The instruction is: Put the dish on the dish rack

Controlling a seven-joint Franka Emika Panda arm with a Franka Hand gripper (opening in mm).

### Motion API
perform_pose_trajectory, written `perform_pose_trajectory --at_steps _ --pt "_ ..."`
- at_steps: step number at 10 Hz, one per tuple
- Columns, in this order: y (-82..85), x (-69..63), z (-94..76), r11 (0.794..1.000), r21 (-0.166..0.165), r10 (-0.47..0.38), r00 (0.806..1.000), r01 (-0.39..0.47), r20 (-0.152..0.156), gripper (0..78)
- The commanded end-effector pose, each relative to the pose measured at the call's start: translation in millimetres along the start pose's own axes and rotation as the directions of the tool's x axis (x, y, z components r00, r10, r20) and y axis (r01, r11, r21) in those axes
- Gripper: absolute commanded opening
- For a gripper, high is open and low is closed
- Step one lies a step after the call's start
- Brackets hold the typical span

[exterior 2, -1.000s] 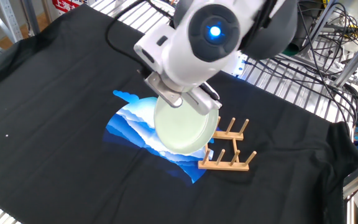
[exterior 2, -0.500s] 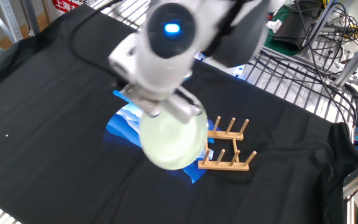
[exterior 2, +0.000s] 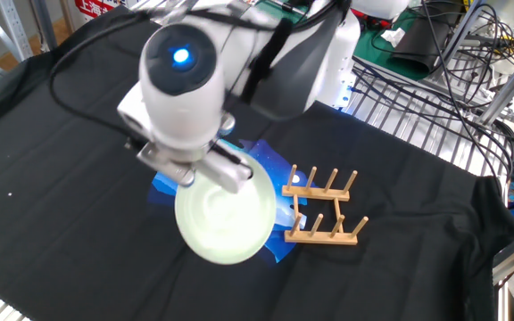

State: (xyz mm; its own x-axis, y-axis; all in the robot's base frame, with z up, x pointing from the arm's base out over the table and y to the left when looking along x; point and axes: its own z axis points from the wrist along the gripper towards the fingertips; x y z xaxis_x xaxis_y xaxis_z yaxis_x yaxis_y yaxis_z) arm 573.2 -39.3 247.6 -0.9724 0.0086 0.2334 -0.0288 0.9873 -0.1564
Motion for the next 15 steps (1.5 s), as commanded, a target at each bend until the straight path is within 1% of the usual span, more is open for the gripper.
perform_pose_trajectory --at_steps 1,2,3,4,5,6,7,8,9,11,12,15 --pt "2.6 -20.2 25.6 0.999 -0.043 -0.004 0.998 0.007 0.064 1.1" --pt "6.2 -24.8 36.8 0.999 -0.053 0.003 0.996 0.002 0.086 1.1" --pt "9.9 -28.9 48.7 0.995 -0.104 0.011 0.995 -0.001 0.099 1.1" --pt "12.7 -31.9 58.9 0.990 -0.140 0.015 0.994 0.000 0.107 1.1" --pt "13.8 -33.0 67.1 0.987 -0.159 0.017 0.993 0.002 0.116 1.1" --pt "13.2 -34.0 76.4 0.985 -0.172 0.013 0.992 0.009 0.129 1.1" --pt "12.0 -36.1 85.1 0.984 -0.178 0.008 0.990 0.018 0.144 1.1" --pt "11.1 -38.6 91.3 0.983 -0.183 0.002 0.988 0.026 0.151 1.1" --pt "11.0 -40.5 97.2 0.976 -0.215 -0.001 0.988 0.034 0.152 1.1" --pt "11.9 -41.5 103.5 0.973 -0.226 -0.003 0.987 0.039 0.158 1.1" --pt "12.2 -42.6 109.6 0.965 -0.258 0.000 0.986 0.044 0.168 1.1" --pt "13.4 -44.7 117.7 0.965 -0.256 -0.001 0.982 0.050 0.188 1.1"
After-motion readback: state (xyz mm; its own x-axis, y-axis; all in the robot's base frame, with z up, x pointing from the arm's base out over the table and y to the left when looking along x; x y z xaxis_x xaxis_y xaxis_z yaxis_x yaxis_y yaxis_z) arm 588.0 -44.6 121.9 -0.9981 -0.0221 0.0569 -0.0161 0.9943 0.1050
